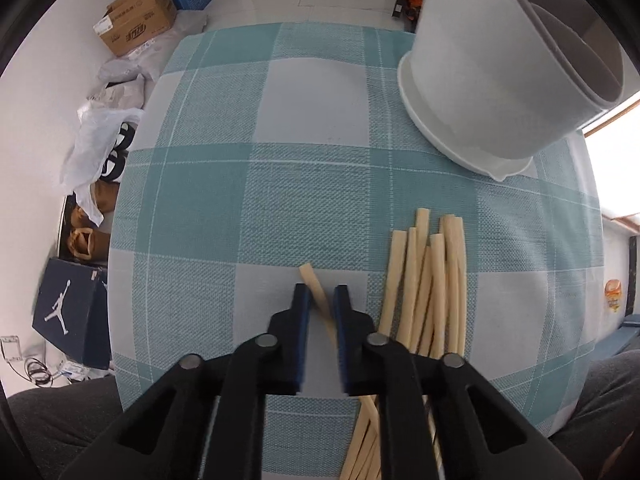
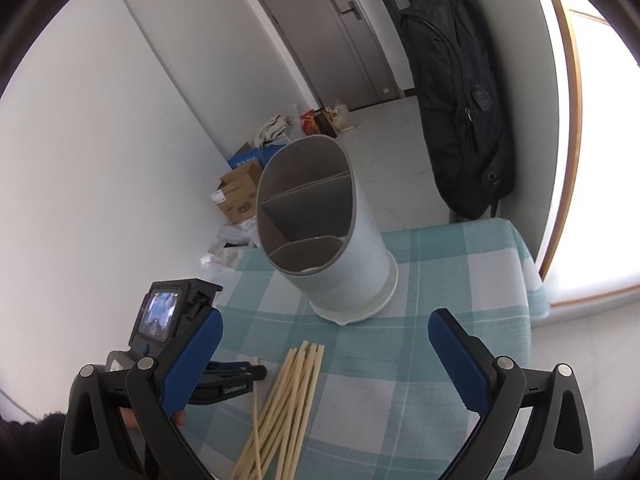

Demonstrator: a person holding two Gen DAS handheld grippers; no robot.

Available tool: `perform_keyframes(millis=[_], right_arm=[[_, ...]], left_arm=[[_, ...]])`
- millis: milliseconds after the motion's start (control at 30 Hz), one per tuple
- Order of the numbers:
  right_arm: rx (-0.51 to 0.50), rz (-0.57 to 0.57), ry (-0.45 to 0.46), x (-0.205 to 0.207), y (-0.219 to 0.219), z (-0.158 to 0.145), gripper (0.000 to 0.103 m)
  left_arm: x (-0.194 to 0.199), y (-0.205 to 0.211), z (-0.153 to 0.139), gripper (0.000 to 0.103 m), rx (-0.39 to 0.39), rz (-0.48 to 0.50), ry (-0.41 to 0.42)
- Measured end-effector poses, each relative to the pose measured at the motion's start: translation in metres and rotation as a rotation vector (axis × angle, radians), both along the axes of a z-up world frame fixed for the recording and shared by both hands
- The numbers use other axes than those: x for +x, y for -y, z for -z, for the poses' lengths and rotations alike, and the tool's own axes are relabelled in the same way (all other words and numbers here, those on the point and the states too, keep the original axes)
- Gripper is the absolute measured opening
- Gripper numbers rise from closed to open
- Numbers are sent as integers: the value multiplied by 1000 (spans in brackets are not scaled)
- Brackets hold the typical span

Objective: Organize utensils
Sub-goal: 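Lower the left tool and grasp one wooden chopstick from the pile, then grasp a chopstick from the pile with the right tool while the left tool lifts its chopstick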

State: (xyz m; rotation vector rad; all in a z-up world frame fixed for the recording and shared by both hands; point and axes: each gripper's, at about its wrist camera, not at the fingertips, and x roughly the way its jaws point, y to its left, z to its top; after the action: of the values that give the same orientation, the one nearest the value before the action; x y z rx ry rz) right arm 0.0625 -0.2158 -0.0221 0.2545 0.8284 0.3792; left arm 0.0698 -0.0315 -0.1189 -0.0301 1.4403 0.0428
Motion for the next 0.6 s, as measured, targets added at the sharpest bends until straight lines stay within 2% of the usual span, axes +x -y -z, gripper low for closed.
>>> perform_keyframes(millis=[133, 300, 400, 500, 567, 600], right_arm=[[-1, 6, -3, -3, 2, 0, 103], [-13, 12, -17, -4, 3, 5, 103], [-3, 12, -37, -4, 4, 10, 103], [32, 10, -106, 1, 6, 23, 103], [54, 11, -147, 3, 6, 30, 98], [61, 4, -170, 5, 5, 35, 93]], left_arm=[[1, 12, -6, 2, 20, 29, 26], [1, -1, -7, 2, -108, 1, 74], [-1, -11, -21, 2, -149, -25, 146], [-11, -15, -41, 2, -182, -33, 231], [-18, -18, -54, 2, -202, -27, 284], [-23, -19, -62, 2, -222, -23, 310]])
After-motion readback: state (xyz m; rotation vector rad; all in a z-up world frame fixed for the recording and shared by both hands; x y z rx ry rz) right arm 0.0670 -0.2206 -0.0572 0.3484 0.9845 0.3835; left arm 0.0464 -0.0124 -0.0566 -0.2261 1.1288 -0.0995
